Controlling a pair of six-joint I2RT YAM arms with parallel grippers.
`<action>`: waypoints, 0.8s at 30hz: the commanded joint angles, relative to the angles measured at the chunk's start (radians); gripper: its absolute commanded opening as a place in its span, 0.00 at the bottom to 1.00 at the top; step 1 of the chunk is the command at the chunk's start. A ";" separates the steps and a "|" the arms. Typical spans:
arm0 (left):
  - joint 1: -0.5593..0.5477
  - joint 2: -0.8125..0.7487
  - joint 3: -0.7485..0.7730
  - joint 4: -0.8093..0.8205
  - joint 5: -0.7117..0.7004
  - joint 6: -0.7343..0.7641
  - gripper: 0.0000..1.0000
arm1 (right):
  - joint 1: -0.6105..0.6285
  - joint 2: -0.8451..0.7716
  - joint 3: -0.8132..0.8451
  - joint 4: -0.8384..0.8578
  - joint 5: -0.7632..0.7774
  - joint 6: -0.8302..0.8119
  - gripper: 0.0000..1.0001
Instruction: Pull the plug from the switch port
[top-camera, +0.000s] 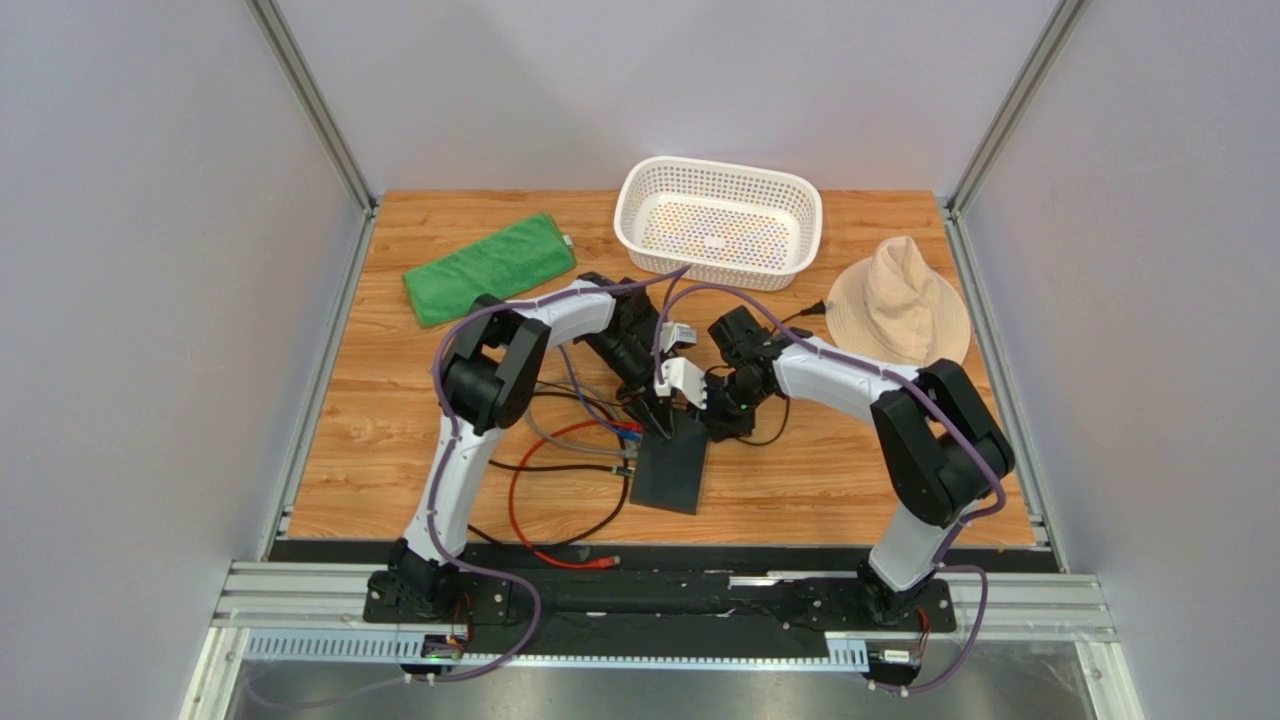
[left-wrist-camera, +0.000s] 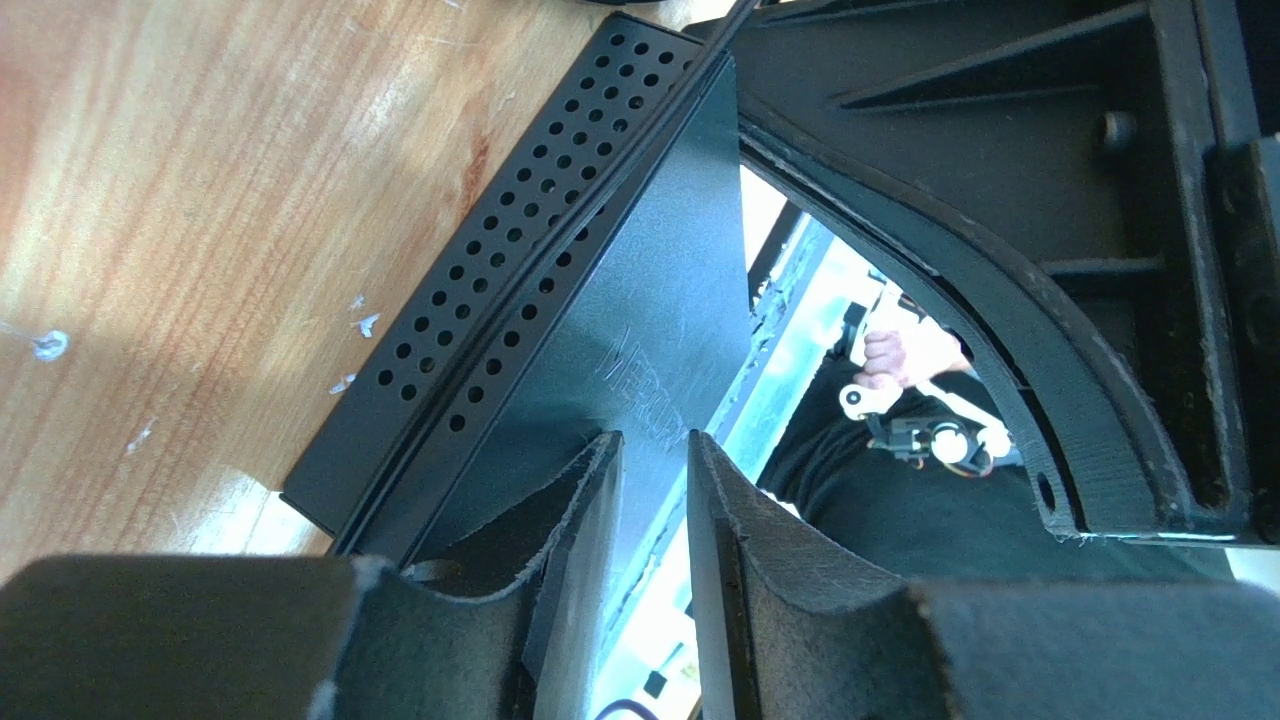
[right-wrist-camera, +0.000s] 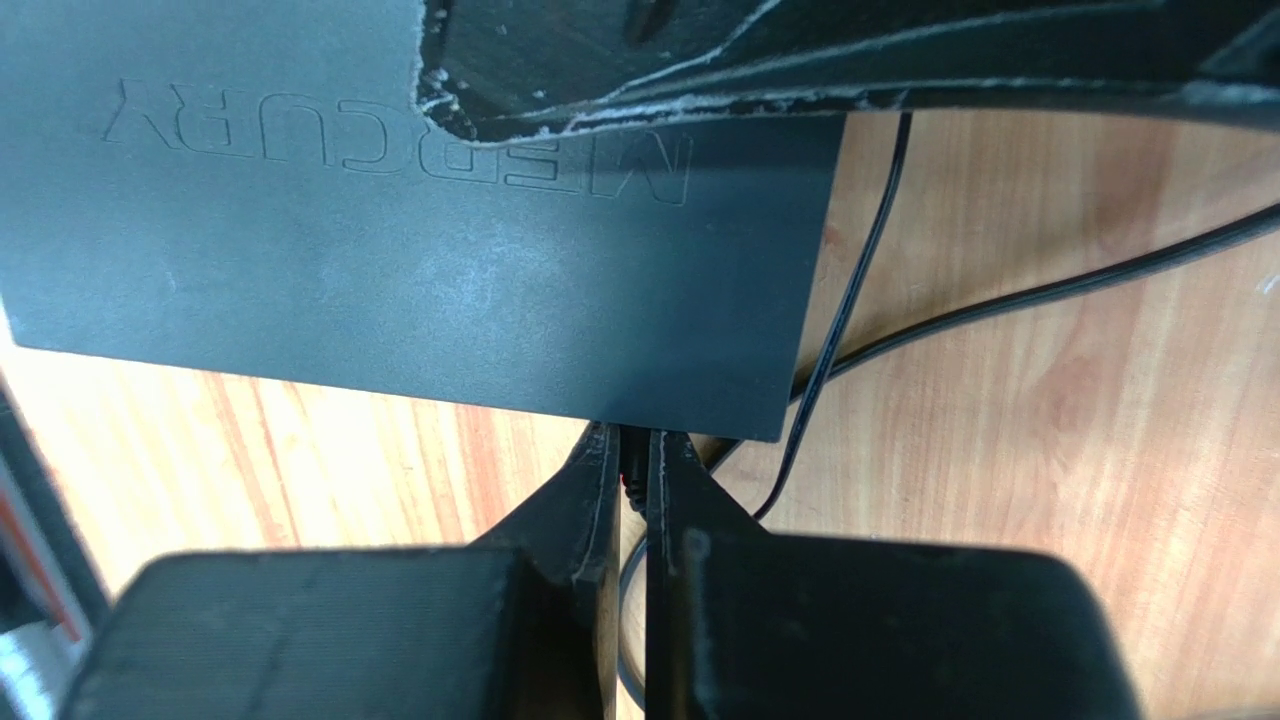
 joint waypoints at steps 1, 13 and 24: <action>0.000 0.066 -0.028 0.108 -0.273 0.086 0.37 | -0.014 0.091 0.113 -0.177 -0.094 0.010 0.00; 0.011 0.039 -0.060 0.128 -0.290 0.080 0.39 | -0.074 0.023 0.036 -0.017 -0.010 0.373 0.00; 0.011 0.029 -0.088 0.138 -0.311 0.097 0.40 | -0.080 -0.016 -0.014 0.023 0.060 0.293 0.00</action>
